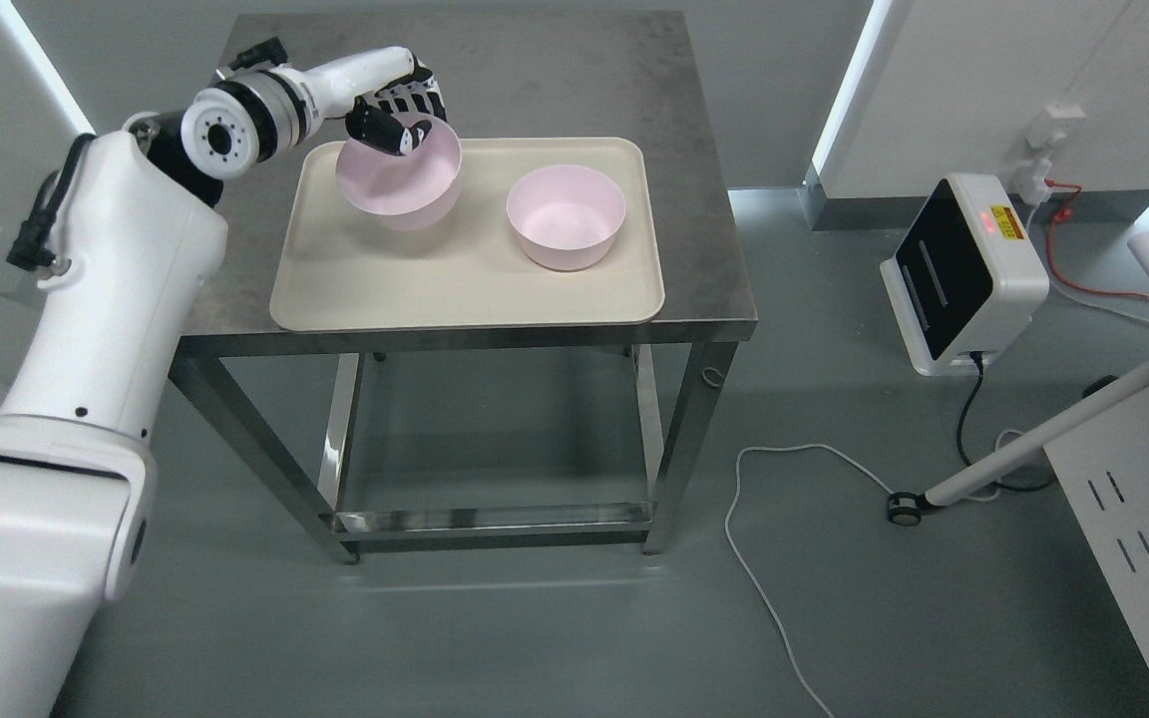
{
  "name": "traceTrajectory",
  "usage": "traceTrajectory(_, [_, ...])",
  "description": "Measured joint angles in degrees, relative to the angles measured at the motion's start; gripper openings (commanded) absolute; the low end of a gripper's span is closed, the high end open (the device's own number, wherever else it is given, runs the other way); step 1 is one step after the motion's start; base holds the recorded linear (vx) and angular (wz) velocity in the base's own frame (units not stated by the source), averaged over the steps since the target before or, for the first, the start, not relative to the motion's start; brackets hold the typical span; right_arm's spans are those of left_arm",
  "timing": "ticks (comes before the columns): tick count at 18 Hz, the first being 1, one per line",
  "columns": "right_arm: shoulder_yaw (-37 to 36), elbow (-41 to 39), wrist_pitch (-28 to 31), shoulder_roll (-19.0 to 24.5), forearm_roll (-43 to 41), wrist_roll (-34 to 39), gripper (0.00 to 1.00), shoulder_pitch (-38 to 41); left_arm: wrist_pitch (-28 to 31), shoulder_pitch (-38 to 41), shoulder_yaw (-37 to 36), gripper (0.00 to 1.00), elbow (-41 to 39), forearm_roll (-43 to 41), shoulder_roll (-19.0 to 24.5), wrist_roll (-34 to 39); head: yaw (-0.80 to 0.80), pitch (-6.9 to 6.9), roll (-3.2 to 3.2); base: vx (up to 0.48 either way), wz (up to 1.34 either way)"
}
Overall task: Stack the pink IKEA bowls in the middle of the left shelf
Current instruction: 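Lift the pink bowl and move it over the other pink bowl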
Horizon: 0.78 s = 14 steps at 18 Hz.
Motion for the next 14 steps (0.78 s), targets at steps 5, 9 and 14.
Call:
traceTrajectory(5, [0.0, 0.0, 0.0, 0.0, 2.0, 0.0, 1.0, 0.0, 2.6, -4.8, -1.7, 0.0, -0.2, -0.2, -4.3, -2.5, 0.0, 0.0, 0.0, 0.0, 0.0])
traceTrajectory(9, [0.0, 0.0, 0.0, 0.0, 0.8, 0.0, 1.0, 0.0, 4.6, -5.7, -7.4, 0.01, -0.1, 0.2, -6.6, -0.1, 0.0, 0.0, 0.0, 0.0, 0.0])
traceTrajectory(14, [0.0, 0.0, 0.0, 0.0, 0.3, 0.0, 1.0, 0.0, 4.8, -4.3, -12.9, 0.01, 0.1, 0.7, -8.3, 1.5, 0.0, 0.0, 0.0, 0.0, 0.0])
